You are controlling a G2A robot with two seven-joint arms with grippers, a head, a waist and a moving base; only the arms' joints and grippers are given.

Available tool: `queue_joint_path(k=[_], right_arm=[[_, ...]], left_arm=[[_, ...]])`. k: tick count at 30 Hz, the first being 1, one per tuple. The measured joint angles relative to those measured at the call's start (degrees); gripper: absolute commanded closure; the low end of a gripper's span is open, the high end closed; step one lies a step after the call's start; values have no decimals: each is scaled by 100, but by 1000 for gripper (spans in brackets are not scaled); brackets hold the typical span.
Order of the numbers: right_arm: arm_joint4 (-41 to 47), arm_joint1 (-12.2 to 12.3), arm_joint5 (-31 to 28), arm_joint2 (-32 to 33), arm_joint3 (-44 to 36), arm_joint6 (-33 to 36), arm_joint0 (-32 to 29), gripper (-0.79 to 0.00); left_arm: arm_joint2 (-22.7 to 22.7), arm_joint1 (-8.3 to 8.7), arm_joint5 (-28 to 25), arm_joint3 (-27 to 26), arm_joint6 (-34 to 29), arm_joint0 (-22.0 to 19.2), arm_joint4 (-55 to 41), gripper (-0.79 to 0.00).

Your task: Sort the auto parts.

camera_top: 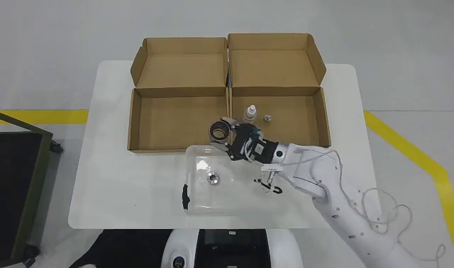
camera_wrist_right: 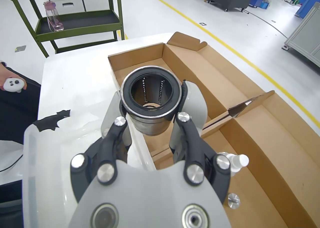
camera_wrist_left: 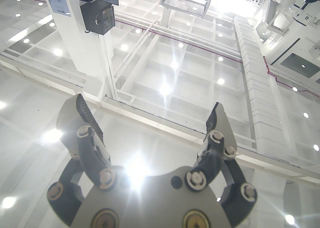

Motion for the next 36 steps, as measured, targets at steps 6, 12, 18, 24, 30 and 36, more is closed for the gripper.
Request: queue_joint_path(k=[6, 12, 18, 24, 30, 36], right_arm=[[-159, -145, 294, -384, 336, 160, 354, 0], [-279, -287, 512, -681, 664, 405, 687, 0], [-275, -441, 678, -943, 1063, 656, 1006, 0], [-231, -580, 736, -1126, 1419, 933, 1284, 0], [-48, -719, 758, -1245, 1827, 1139, 1532, 0], [192, -838, 629, -1306, 2207, 1268, 1765, -49]], left_arm=[[0, 0, 0, 0, 0, 0, 0, -785], [0, 0, 0, 0, 0, 0, 0, -785], [0, 0, 0, 0, 0, 0, 0, -785], [0, 0, 0, 0, 0, 0, 0, -785], [0, 0, 0, 0, 0, 0, 0, -785], [0, 0, 0, 0, 0, 0, 0, -785]])
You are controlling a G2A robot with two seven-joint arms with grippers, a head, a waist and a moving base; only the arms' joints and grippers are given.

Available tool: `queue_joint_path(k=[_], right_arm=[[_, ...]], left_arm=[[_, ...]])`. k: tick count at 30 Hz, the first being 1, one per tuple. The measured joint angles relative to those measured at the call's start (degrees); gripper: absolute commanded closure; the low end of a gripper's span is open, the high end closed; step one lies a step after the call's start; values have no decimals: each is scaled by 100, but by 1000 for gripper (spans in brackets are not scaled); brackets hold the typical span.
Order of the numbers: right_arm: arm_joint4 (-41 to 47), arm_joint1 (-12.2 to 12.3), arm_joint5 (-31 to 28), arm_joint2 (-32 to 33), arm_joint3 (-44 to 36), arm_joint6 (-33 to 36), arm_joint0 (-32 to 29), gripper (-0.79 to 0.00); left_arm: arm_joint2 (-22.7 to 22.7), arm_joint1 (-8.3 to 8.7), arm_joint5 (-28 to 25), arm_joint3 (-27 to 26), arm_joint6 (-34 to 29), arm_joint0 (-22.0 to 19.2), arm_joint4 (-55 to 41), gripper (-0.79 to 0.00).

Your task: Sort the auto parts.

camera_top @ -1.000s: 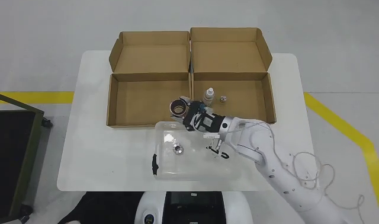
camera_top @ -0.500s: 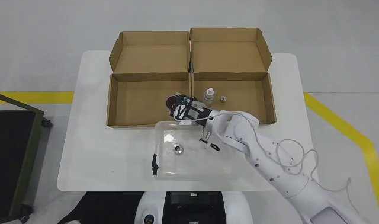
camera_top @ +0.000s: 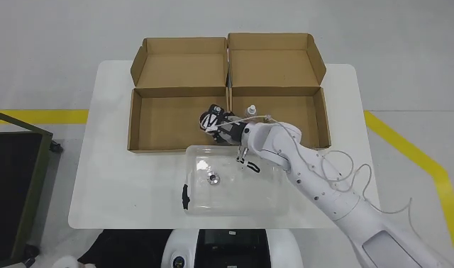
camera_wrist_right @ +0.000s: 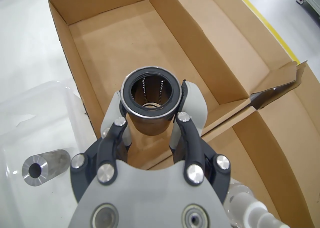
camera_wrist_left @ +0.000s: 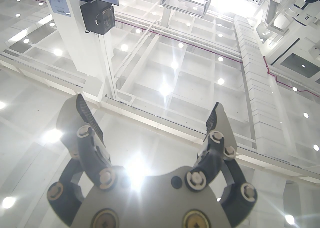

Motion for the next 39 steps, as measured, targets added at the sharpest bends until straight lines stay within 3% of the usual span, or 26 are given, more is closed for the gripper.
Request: queue_joint_path(k=[5, 10, 30, 39], right_arm=[[98, -81, -110, -75, 233, 51, 94, -132], [149, -147, -146, -106, 428, 65, 141, -283], [183, -338, -250, -108, 872, 179, 272, -406], [12, -305, -304, 126, 192, 38, 143, -416]], left_arm=[[0, 0, 0, 0, 0, 0, 0, -785], [0, 0, 0, 0, 0, 0, 0, -785], [0, 0, 0, 0, 0, 0, 0, -785], [0, 0, 0, 0, 0, 0, 0, -785]])
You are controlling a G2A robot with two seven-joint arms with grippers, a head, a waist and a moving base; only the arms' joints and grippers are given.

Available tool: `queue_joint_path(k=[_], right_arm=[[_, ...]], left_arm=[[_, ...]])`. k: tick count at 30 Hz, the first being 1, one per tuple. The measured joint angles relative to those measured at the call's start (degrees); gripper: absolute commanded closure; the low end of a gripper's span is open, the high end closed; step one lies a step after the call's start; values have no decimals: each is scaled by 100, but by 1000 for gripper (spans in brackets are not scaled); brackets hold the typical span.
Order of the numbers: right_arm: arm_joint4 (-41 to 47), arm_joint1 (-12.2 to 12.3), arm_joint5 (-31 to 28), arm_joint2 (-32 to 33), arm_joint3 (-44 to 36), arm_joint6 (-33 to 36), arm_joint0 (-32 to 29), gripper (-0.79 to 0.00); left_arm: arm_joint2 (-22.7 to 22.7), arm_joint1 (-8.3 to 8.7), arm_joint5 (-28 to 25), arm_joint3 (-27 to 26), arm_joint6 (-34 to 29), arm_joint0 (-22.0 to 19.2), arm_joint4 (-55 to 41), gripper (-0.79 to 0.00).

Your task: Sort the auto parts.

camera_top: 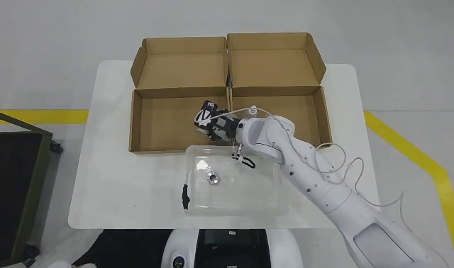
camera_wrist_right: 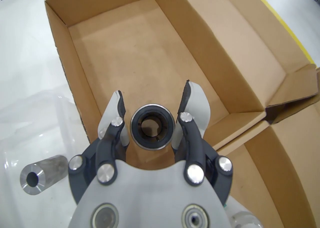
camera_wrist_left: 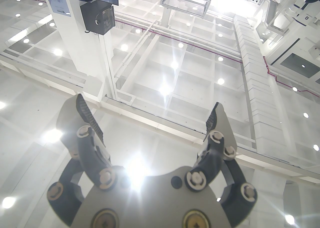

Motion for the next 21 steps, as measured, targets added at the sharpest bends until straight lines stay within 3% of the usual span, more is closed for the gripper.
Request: queue_joint_path(k=[5, 9, 12, 21], right_arm=[[-148, 122, -267, 268, -844, 8, -345, -406], [-350, 270, -592, 527, -1625, 28, -853, -480], [-538, 382, -797, 729, -2101, -2, -1290, -480], [-1655, 703, -1528, 1126, -2993, -349, -2578, -493]], left_arm=[[0, 0, 0, 0, 0, 0, 0, -785], [0, 0, 0, 0, 0, 0, 0, -785], [0, 0, 0, 0, 0, 0, 0, -785], [0, 0, 0, 0, 0, 0, 0, -785]])
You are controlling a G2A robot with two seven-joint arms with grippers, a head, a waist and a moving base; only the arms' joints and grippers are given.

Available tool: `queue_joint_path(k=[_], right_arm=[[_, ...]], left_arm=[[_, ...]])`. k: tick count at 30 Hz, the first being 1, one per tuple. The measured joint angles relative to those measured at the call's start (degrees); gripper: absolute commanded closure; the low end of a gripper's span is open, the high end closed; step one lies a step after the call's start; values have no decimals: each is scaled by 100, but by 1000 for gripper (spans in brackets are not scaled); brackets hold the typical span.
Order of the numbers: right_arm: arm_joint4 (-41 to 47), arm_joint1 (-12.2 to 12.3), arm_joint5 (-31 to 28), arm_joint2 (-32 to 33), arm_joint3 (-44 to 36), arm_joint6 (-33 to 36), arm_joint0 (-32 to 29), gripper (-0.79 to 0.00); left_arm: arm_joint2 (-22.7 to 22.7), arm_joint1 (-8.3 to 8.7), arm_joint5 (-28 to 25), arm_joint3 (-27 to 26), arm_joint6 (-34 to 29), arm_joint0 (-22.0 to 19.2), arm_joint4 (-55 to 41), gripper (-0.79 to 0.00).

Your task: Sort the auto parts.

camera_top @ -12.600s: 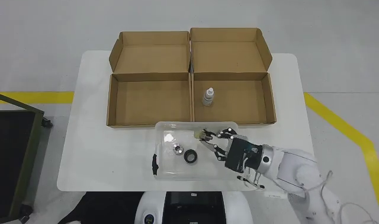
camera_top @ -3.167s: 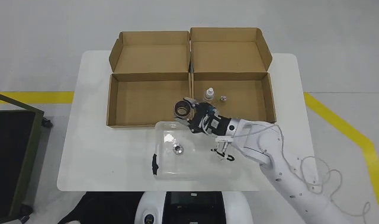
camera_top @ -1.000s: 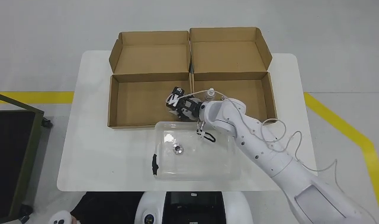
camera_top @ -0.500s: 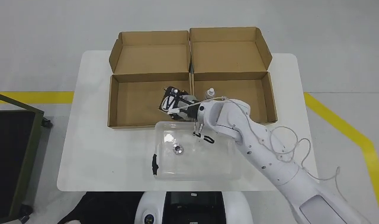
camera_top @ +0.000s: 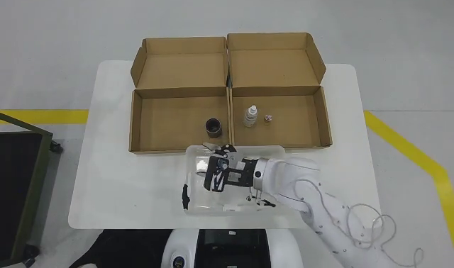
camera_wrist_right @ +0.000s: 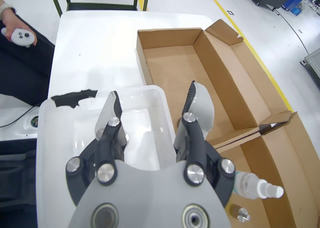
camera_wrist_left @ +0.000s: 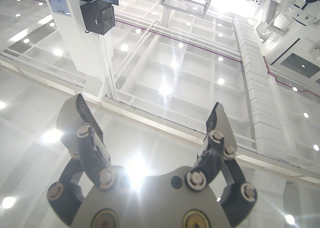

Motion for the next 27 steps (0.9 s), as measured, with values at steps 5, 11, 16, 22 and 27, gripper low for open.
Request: queue_joint_path(k=[5, 11, 16, 22, 27], right_arm=[[-577, 109, -149, 56, 3, -279, -466, -474], [-976, 174, -134, 112, 164, -526, -641, -443], [-1137, 177, -27, 61, 429, -630, -598, -449], [-1177, 130, 87, -136, 792, -692, -428, -446], [-1129, 82, 157, -299, 1002, -680, -289, -443]], left_arm=[[0, 0, 0, 0, 0, 0, 0, -785], [0, 0, 0, 0, 0, 0, 0, -785], [0, 0, 0, 0, 0, 0, 0, -785], [0, 0, 0, 0, 0, 0, 0, -785], [0, 0, 0, 0, 0, 0, 0, -785]])
